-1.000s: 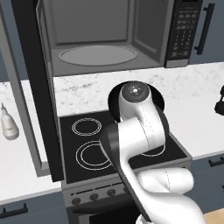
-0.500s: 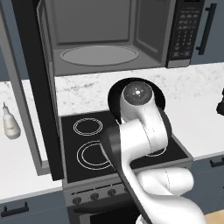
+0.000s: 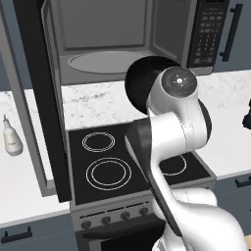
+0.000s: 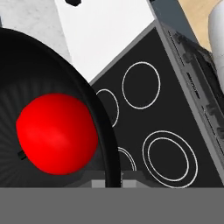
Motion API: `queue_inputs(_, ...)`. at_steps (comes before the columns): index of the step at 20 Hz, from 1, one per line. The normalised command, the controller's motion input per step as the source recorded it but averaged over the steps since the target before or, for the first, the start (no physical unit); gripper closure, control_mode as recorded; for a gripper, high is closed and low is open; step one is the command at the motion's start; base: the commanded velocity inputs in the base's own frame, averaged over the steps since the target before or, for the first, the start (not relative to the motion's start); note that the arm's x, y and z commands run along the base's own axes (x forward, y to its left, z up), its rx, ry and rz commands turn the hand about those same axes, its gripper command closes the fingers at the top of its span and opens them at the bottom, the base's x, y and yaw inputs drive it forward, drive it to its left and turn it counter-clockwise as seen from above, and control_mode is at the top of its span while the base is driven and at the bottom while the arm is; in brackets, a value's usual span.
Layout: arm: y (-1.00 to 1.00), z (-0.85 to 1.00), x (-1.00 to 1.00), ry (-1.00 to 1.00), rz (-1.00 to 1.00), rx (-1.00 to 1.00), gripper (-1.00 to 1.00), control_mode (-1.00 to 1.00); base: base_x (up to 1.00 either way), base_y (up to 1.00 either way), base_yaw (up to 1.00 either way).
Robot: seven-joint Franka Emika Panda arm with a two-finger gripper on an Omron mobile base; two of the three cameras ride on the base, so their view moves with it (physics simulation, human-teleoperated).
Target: Pick the tomato from the sink and place it in the bowl. Then pick the bowl and place it in the microwave. Then close the microwave door and press the start button.
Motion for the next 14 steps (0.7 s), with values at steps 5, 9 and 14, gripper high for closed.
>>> queue_inputs(5, -0.03, 0.48, 0.44, 0.0, 0.13, 0.0, 1.0, -1.0, 0.0, 0.0, 0.0)
queue_inputs(9, 0.0, 0.29, 0.5, 0.0, 0.17, -0.01, 1.0, -1.0, 0.0, 0.0, 0.0)
queue_inputs(14, 0.0, 0.14, 0.53, 0.0, 0.15, -0.03, 1.0, -1.0, 0.0, 0.0, 0.0)
